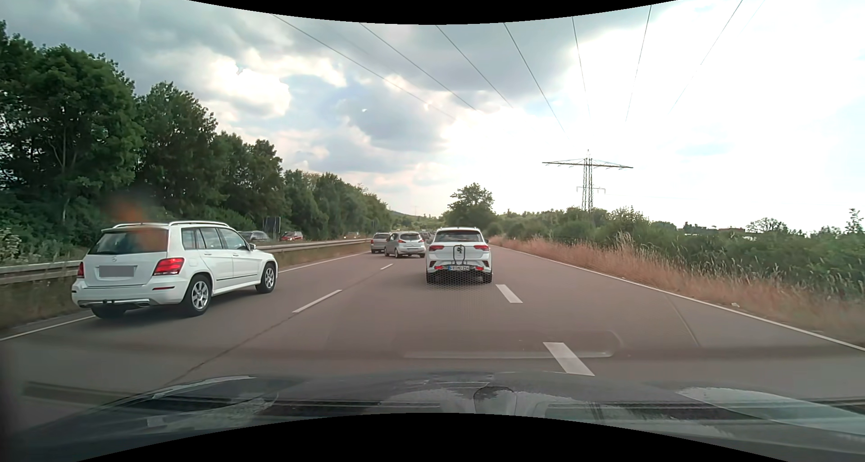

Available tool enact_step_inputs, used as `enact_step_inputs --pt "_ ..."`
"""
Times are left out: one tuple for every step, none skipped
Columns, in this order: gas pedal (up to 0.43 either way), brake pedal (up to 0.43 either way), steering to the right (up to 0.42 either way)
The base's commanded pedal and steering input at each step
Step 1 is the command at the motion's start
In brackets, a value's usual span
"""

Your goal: Follow the waypoints while adhering to traffic rules and regulations

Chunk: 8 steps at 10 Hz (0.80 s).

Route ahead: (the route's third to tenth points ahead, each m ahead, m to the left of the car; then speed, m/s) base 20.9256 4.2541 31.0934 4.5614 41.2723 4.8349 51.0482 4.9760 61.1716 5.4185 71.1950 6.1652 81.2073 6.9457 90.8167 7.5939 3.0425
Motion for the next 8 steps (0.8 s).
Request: enact_step_inputs --pt "0.047 0.0 0.0" --pt "0.047 0.0 0.0" --pt "0.047 0.0 0.0" --pt "0.047 0.0 0.0" --pt "0.047 0.0 0.0" --pt "0.039 0.0 0.0" --pt "0.02 0.0 0.0" --pt "0.02 0.0 0.0"
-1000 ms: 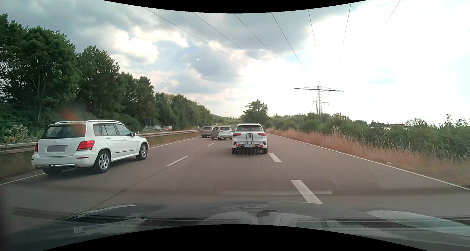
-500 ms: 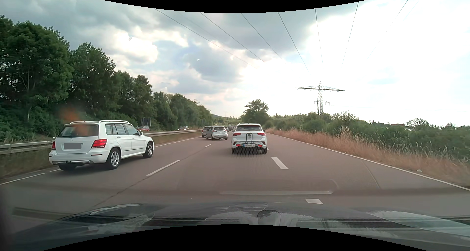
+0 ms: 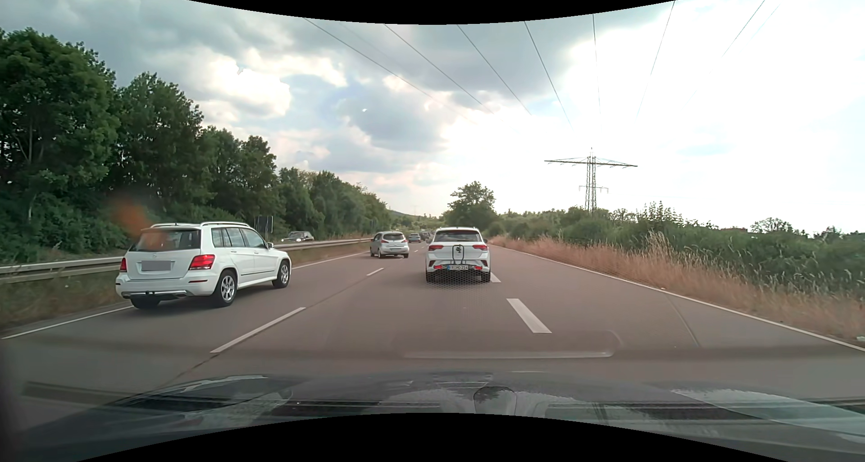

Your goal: Follow the waypoints while adhering to traffic rules and regulations

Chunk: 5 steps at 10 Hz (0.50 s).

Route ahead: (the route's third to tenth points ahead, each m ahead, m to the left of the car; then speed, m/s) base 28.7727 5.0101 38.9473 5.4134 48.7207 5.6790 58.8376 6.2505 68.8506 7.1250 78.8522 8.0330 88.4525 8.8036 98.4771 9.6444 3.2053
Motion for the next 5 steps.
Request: enact_step_inputs --pt "0.02 0.0 0.0" --pt "0.02 0.0 0.0" --pt "0.02 0.0 0.0" --pt "0.008 0.0 0.0" --pt "0.0 0.0 0.0"
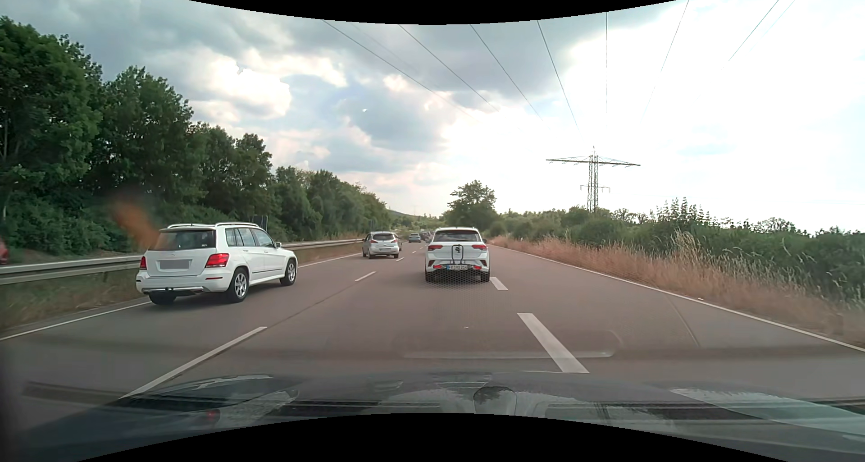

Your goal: Follow the waypoints while adhering to traffic rules and regulations

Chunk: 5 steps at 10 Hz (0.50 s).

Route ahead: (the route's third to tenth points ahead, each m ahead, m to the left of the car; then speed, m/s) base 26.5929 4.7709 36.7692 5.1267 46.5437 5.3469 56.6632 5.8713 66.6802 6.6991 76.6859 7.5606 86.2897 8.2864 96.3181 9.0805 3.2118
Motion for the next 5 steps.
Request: enact_step_inputs --pt "0.0 0.0 0.0" --pt "0.0 0.0 0.0" --pt "0.0 0.0 0.0" --pt "0.0 0.0 0.0" --pt "0.0 0.0 0.0"
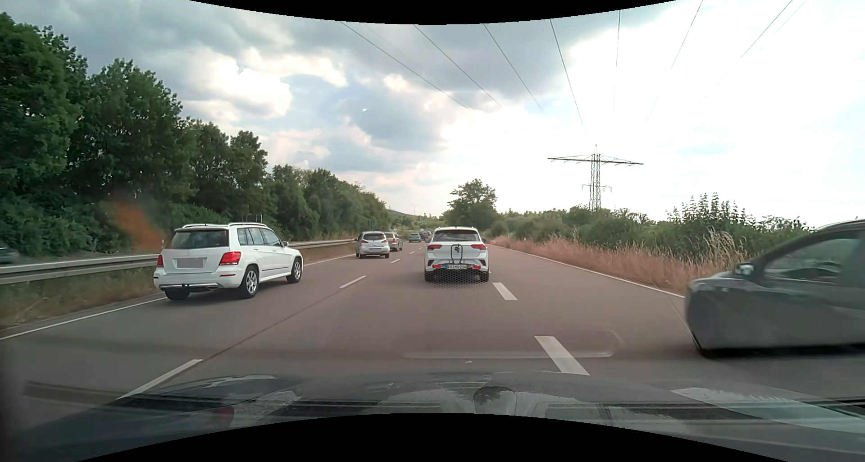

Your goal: Follow the waypoints while adhering to traffic rules and regulations

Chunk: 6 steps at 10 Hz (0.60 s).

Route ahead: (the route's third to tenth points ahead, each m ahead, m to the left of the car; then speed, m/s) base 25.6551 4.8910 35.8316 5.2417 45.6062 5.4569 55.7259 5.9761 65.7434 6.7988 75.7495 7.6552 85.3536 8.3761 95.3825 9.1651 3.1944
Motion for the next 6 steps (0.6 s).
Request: enact_step_inputs --pt "0.0 0.0 0.0" --pt "0.0 0.0 0.0" --pt "0.0 0.0 0.0" --pt "0.008 0.0 0.0" --pt "0.008 0.0 -0.001" --pt "0.008 0.0 -0.001"
